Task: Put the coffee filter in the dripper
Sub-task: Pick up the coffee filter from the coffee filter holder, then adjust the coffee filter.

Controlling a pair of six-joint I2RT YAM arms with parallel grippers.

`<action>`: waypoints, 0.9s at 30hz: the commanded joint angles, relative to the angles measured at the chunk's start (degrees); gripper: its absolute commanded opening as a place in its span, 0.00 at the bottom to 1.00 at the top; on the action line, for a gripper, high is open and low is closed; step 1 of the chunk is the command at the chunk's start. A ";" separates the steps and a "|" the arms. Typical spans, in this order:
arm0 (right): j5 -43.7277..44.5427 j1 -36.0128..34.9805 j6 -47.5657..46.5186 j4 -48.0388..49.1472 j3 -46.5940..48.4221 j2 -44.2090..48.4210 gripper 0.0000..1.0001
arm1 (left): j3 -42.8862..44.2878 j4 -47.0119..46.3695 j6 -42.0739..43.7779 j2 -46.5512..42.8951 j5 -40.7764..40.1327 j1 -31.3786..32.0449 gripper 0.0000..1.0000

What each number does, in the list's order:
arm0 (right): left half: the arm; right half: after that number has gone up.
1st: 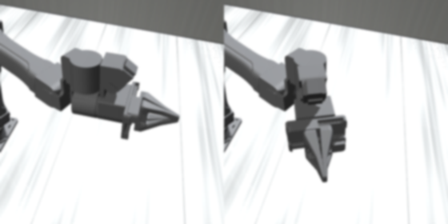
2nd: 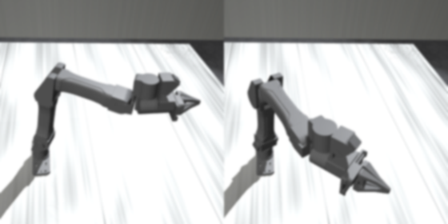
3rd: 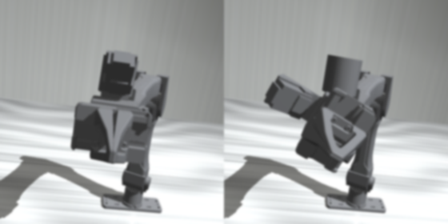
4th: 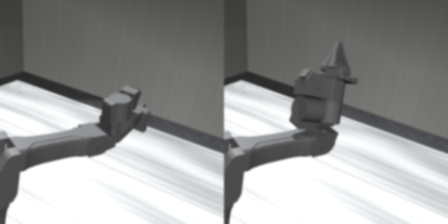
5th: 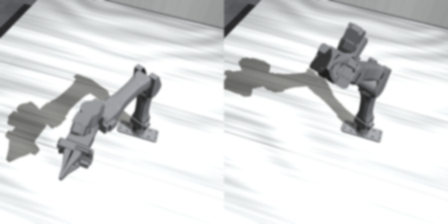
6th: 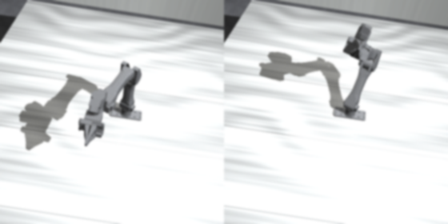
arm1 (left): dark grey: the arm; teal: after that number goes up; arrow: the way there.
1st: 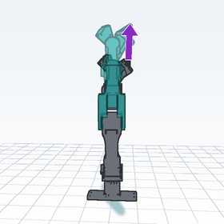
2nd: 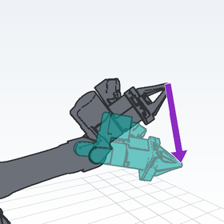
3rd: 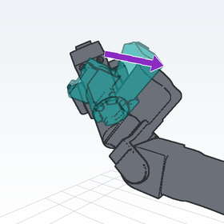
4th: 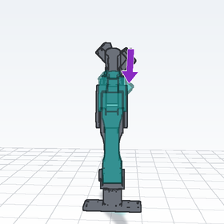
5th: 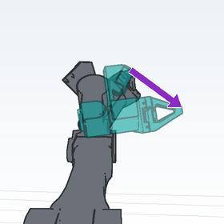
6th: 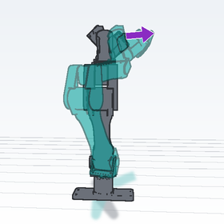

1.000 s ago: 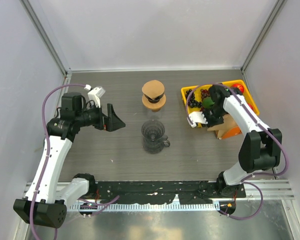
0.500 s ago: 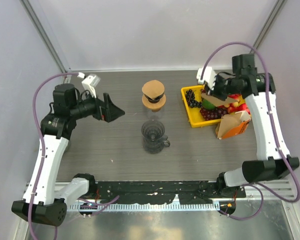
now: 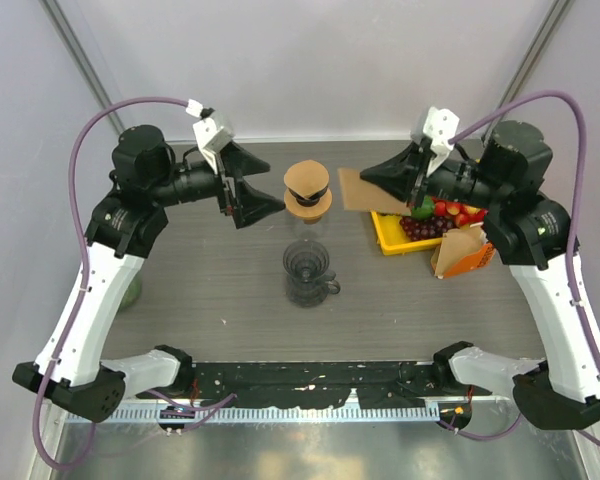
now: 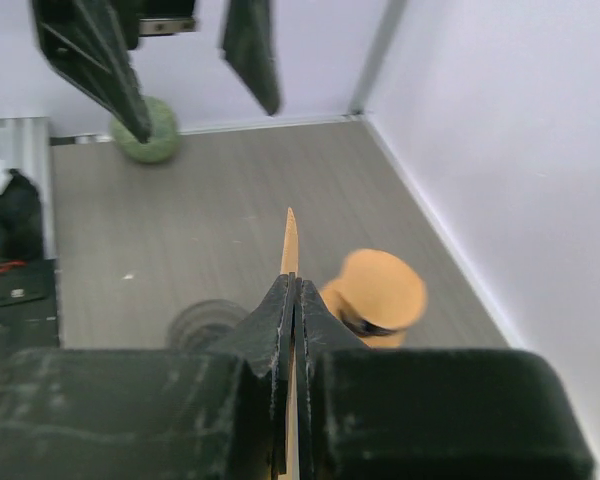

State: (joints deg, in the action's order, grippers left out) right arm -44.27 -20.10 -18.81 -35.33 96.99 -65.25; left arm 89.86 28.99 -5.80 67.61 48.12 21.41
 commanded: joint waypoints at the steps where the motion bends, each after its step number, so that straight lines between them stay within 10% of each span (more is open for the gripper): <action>1: 1.63 -6.87 3.96 2.90 -2.77 2.84 0.05 | 2.86 -0.08 12.82 0.06 3.04 5.73 0.95; 15: 4.19 -19.89 -0.26 -1.67 -5.41 5.05 0.05 | 0.92 2.29 21.00 1.38 0.05 19.19 0.83; 27: 4.90 -22.88 -1.05 -1.50 -6.81 4.87 0.05 | 0.93 4.23 23.03 2.08 2.59 21.39 0.38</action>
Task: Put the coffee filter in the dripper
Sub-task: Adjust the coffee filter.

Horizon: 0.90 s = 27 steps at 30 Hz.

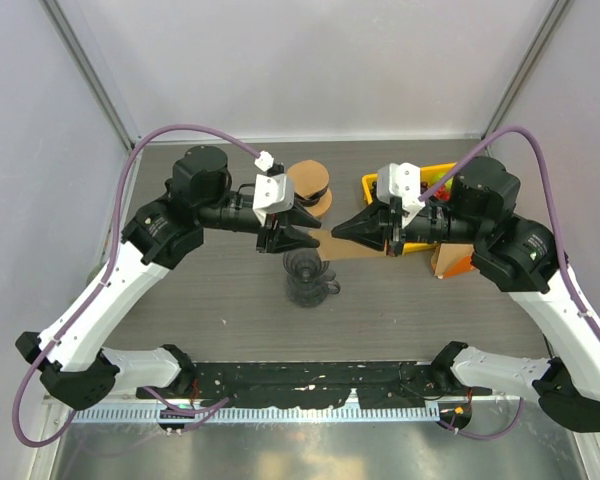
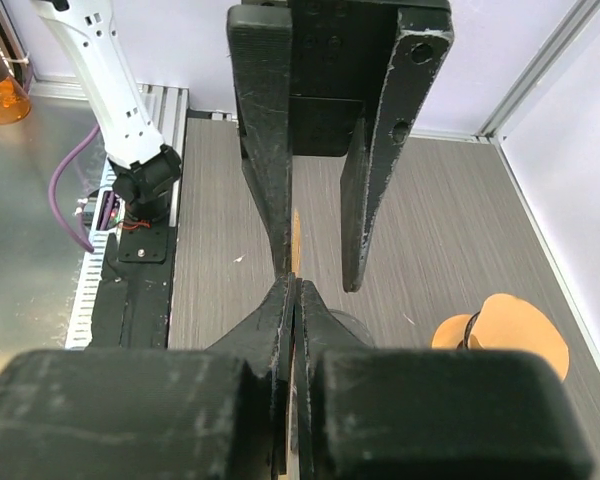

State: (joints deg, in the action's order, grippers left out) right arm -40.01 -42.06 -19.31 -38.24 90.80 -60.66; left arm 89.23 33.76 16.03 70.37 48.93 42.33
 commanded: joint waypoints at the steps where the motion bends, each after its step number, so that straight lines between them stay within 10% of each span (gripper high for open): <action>1: 0.90 -0.91 -0.47 1.41 -0.72 0.20 0.05 | 1.47 -0.54 1.02 -0.67 2.05 0.82 0.41; 5: 1.34 -1.62 -0.38 1.68 -0.80 -0.24 0.05 | 0.16 -1.15 1.19 -1.11 2.32 2.23 0.41; 9: 0.99 -1.79 -0.20 1.76 -0.28 -0.68 0.05 | -0.64 0.16 3.47 -1.64 2.93 2.76 0.01; 12: -0.24 -1.88 -2.39 -0.50 1.47 -0.94 0.07 | -0.37 6.39 13.29 -2.86 2.32 2.76 0.00; 15: -0.42 -1.79 -6.87 -10.67 6.91 -2.26 0.72 | -4.75 10.88 27.59 -7.86 2.13 2.85 0.00; 17: -0.60 -1.71 -10.65 -17.79 9.90 -3.32 0.89 | -9.58 11.33 38.59 -12.60 3.19 2.76 0.00; 27: -9.81 -1.97 -24.01 -39.87 17.37 -14.90 0.96 | -22.88 26.78 106.45 -23.70 8.02 6.18 0.00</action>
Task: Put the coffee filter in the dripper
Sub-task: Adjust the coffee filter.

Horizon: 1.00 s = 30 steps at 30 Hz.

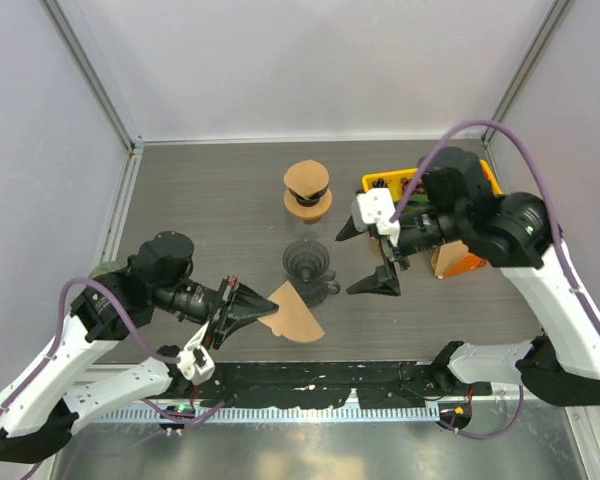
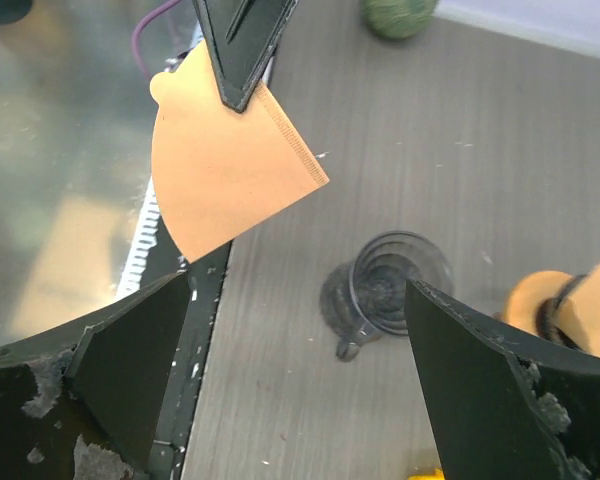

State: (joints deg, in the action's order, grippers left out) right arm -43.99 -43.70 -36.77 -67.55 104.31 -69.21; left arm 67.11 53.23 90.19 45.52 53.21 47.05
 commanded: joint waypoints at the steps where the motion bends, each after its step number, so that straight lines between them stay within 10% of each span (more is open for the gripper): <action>1: -6.11 -0.59 -6.90 -11.89 4.84 -7.85 0.95 | -0.15 8.98 36.24 1.67 3.83 2.08 0.00; 23: -13.41 -11.76 -14.46 -21.40 3.89 -22.37 1.00 | 0.21 5.31 46.31 3.35 1.72 8.76 0.00; 30: -15.51 -12.02 -16.31 -21.48 0.90 -23.34 0.85 | -2.86 3.46 45.78 0.98 1.63 9.20 0.00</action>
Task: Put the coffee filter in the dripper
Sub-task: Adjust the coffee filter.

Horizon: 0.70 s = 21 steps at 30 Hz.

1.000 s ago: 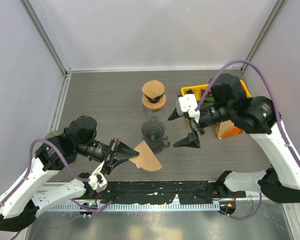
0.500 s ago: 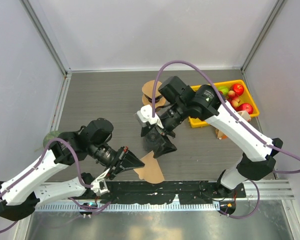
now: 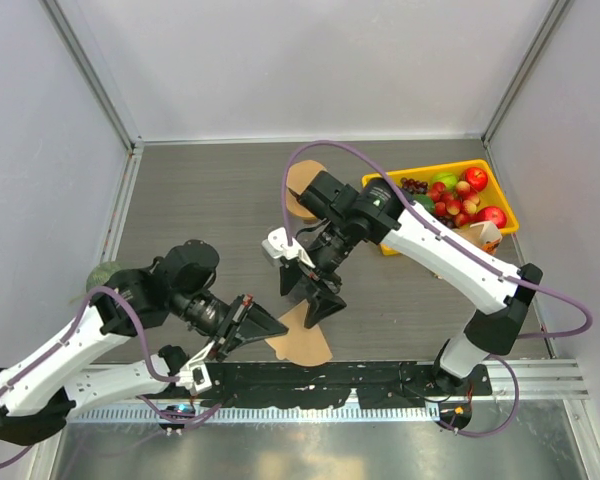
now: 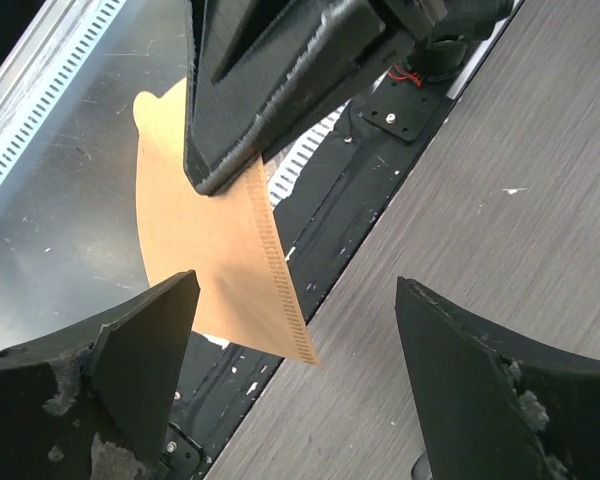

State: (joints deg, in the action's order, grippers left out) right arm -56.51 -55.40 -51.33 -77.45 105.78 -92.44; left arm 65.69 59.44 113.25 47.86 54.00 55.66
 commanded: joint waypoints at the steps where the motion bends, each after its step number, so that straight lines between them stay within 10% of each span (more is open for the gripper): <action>1: -2.99 -0.59 -1.75 -11.50 -1.44 -0.19 0.82 | -1.53 -3.01 22.45 -1.45 0.59 0.59 0.00; 13: -2.11 -1.73 1.05 -11.58 -3.03 1.21 0.21 | -5.13 -5.82 18.59 -5.31 -3.11 0.59 0.00; 21: -0.79 2.21 2.64 -11.50 -2.07 4.20 0.05 | -7.33 -10.65 3.86 -9.88 -11.17 0.50 0.77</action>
State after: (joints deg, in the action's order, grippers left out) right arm -56.90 -55.94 -50.13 -77.67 102.30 -92.14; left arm 58.83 54.43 114.17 40.32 48.36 56.03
